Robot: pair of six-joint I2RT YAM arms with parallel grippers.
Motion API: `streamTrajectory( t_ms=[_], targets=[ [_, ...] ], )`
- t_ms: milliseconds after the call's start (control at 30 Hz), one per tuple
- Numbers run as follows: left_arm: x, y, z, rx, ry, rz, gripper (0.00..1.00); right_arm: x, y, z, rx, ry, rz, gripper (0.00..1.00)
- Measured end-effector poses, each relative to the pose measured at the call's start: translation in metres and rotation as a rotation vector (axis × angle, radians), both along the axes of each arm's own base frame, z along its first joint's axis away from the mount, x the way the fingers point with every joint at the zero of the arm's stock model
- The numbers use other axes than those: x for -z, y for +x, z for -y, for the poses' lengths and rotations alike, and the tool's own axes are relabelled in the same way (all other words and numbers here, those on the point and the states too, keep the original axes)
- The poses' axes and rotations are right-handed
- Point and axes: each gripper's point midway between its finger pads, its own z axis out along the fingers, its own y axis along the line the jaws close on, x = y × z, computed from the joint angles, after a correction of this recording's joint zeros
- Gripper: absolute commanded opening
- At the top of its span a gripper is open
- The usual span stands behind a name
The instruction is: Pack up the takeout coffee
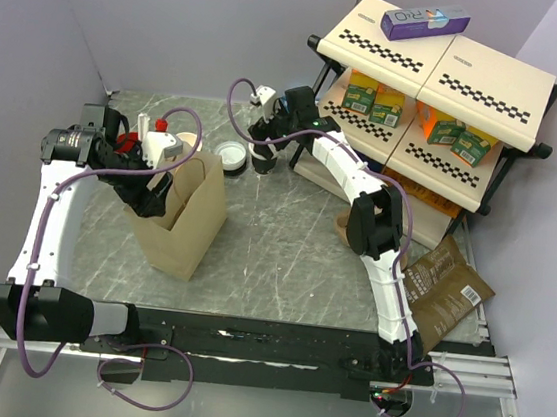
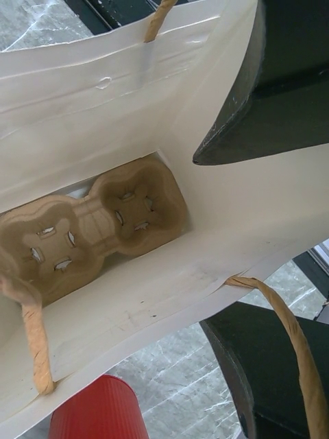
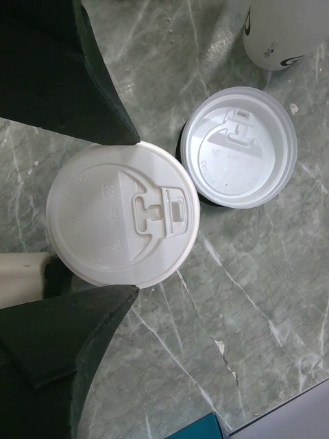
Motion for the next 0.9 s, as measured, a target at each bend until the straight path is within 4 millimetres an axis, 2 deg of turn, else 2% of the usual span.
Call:
streamTrajectory(
  t_ms=[400, 433, 533, 667, 767, 800, 833, 900],
  targets=[
    [0.000, 0.000, 0.000, 0.001, -0.002, 0.000, 0.81, 0.001, -0.001, 0.000, -0.006, -0.007, 0.002, 0.86],
    [0.000, 0.000, 0.000, 0.001, -0.002, 0.001, 0.81, 0.001, -0.001, 0.000, -0.006, -0.007, 0.002, 0.84],
    [0.000, 0.001, 0.000, 0.001, -0.003, 0.005, 0.81, 0.001, -0.001, 0.000, -0.009, -0.009, 0.003, 0.72],
    [0.000, 0.002, 0.001, 0.002, -0.006, 0.007, 0.81, 0.003, -0.005, -0.001, -0.022, -0.010, -0.008, 0.67],
    [0.002, 0.002, 0.002, 0.004, -0.010, 0.004, 0.81, 0.004, -0.007, -0.001, -0.027, -0.011, -0.009, 0.69],
    [0.003, 0.001, 0.002, 0.004, -0.010, 0.001, 0.81, 0.004, -0.008, -0.001, -0.028, -0.010, -0.007, 0.71],
    [0.004, 0.001, 0.002, 0.004, -0.011, -0.002, 0.81, 0.003, -0.009, 0.000, -0.027, -0.011, -0.006, 0.80],
    [0.004, 0.001, 0.003, 0.006, -0.017, -0.002, 0.81, 0.002, -0.013, 0.003, -0.021, -0.021, -0.008, 0.84]
  ],
)
